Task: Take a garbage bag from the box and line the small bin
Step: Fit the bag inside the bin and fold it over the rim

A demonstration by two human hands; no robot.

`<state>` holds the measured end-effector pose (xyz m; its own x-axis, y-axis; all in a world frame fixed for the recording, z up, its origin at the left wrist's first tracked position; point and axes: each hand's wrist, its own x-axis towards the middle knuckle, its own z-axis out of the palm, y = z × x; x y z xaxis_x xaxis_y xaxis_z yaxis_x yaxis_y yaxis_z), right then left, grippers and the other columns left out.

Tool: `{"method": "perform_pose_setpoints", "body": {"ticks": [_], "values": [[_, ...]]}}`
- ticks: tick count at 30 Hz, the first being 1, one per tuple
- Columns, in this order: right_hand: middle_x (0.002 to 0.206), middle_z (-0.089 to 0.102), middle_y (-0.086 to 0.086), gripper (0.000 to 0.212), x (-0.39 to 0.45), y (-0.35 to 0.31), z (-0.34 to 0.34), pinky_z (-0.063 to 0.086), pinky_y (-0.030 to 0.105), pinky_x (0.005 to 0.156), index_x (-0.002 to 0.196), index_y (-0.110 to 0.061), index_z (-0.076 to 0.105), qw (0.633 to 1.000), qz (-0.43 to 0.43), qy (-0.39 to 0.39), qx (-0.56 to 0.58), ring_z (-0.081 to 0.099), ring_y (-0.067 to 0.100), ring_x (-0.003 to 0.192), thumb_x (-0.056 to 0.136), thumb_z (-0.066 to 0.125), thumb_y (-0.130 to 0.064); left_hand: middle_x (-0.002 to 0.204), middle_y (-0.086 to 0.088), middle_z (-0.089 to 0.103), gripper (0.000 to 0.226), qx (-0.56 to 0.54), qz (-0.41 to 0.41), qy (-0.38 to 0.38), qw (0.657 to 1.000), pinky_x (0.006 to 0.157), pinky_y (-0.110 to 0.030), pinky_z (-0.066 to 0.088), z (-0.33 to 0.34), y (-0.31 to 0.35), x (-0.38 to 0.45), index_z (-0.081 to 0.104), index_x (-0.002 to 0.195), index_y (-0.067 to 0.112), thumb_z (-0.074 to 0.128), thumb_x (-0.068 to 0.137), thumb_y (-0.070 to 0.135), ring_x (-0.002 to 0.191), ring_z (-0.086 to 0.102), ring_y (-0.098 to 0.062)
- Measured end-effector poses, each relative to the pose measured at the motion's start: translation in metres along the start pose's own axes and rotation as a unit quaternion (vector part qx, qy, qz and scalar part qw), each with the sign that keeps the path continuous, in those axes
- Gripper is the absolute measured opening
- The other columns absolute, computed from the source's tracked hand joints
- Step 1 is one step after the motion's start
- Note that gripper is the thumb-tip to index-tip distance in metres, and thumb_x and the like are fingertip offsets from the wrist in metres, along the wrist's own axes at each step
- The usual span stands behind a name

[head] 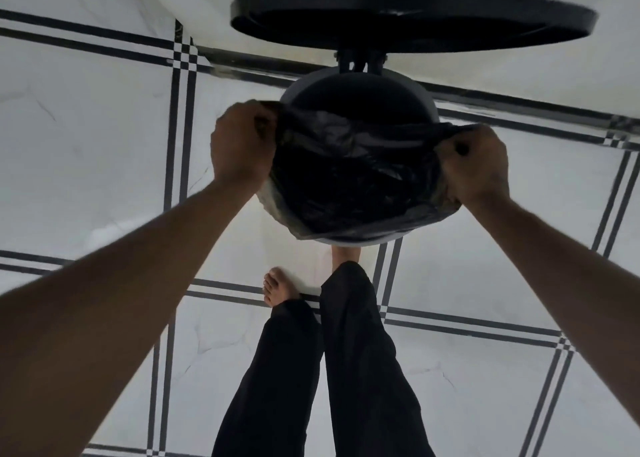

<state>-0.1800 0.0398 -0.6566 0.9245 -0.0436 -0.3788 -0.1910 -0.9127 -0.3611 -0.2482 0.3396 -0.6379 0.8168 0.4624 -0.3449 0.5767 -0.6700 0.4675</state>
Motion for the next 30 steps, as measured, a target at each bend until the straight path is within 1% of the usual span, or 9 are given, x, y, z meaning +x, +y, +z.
{"method": "perform_pose_setpoints", "body": {"ticks": [2,5,10,13,16,20,24,26,30], "values": [[0.083,0.067,0.021,0.029,0.015,0.000,0.003,0.033,0.027,0.062,0.078,-0.003,0.068,1.000,-0.009,0.019,0.004,0.061,0.033,0.078,0.083,0.050,-0.024,0.119,-0.004,0.066,0.032,-0.022,0.005,-0.006,1.000,0.098,-0.033,0.049,0.006,0.000,0.017,0.069,0.107,0.019,0.049,0.090,0.002,0.110,0.062,-0.021],[0.099,0.071,0.016,0.027,0.030,-0.001,0.001,0.036,0.028,0.068,0.098,-0.006,0.068,0.999,-0.021,0.029,0.014,0.064,0.035,0.093,0.089,0.048,-0.022,0.122,-0.003,0.063,0.035,-0.019,0.055,-0.012,0.998,0.095,-0.026,0.046,0.008,0.002,0.030,0.070,0.104,0.018,0.050,0.086,-0.005,0.112,0.059,-0.018],[0.119,0.066,-0.001,0.042,0.046,-0.001,-0.004,0.050,0.037,0.092,0.122,-0.019,0.057,0.995,-0.030,-0.016,0.096,0.060,0.025,0.112,0.082,0.047,-0.010,0.126,0.002,0.063,0.047,-0.024,0.116,-0.035,0.992,0.097,-0.024,0.046,0.011,0.004,0.046,0.067,0.114,0.019,0.050,0.083,-0.010,0.118,0.058,-0.016],[0.117,0.065,-0.019,0.061,0.058,-0.002,-0.003,0.049,0.026,0.098,0.125,-0.034,0.059,0.984,-0.049,-0.073,0.155,0.059,0.007,0.112,0.073,0.045,-0.006,0.135,0.003,0.061,0.059,-0.031,0.099,-0.045,0.994,0.108,-0.030,0.042,0.015,0.002,0.060,0.061,0.132,0.022,0.046,0.084,-0.010,0.129,0.052,-0.017],[0.107,0.064,-0.034,0.073,0.074,-0.003,0.000,0.044,0.005,0.086,0.125,-0.048,0.059,0.981,-0.029,-0.087,0.170,0.060,-0.008,0.098,0.068,0.040,-0.006,0.139,-0.002,0.058,0.058,-0.001,0.070,-0.072,0.995,0.112,-0.029,0.038,0.022,-0.006,0.075,0.058,0.137,0.022,0.043,0.088,-0.008,0.133,0.049,-0.021],[0.086,0.067,-0.003,0.045,0.080,0.010,0.015,0.048,0.028,0.072,0.096,-0.021,0.076,0.976,0.044,-0.117,0.180,0.060,0.012,0.077,0.070,0.043,-0.002,0.113,-0.014,0.070,0.049,-0.031,-0.009,-0.158,0.987,0.097,-0.045,0.051,0.029,-0.008,0.077,0.072,0.114,0.016,0.041,0.085,-0.008,0.113,0.062,-0.032],[0.070,0.049,0.003,0.027,0.043,0.027,0.029,0.034,0.030,0.062,0.077,0.002,0.062,0.973,0.090,-0.128,0.168,0.045,0.013,0.069,0.064,0.039,-0.006,0.100,-0.009,0.070,0.055,-0.107,-0.068,-0.153,0.980,0.088,-0.043,0.055,0.025,-0.013,0.052,0.072,0.105,0.019,0.034,0.076,-0.009,0.102,0.065,-0.031],[0.067,0.052,-0.005,0.026,0.019,0.035,0.029,0.035,0.028,0.060,0.080,-0.006,0.064,0.967,0.109,-0.095,0.209,0.047,0.011,0.067,0.072,0.039,-0.007,0.110,-0.005,0.069,0.057,-0.104,-0.060,-0.133,0.984,0.088,-0.037,0.053,0.023,-0.022,0.027,0.067,0.116,0.022,0.036,0.078,-0.006,0.107,0.063,-0.027],[0.071,0.067,-0.028,0.053,-0.027,0.038,0.023,0.046,0.012,0.059,0.093,-0.049,0.072,0.959,0.128,-0.064,0.243,0.057,-0.012,0.065,0.082,0.042,-0.006,0.117,-0.005,0.066,0.038,-0.099,-0.050,-0.046,0.993,0.083,-0.033,0.050,0.028,-0.038,-0.025,0.062,0.123,0.018,0.047,0.089,0.007,0.101,0.062,-0.025]]}}
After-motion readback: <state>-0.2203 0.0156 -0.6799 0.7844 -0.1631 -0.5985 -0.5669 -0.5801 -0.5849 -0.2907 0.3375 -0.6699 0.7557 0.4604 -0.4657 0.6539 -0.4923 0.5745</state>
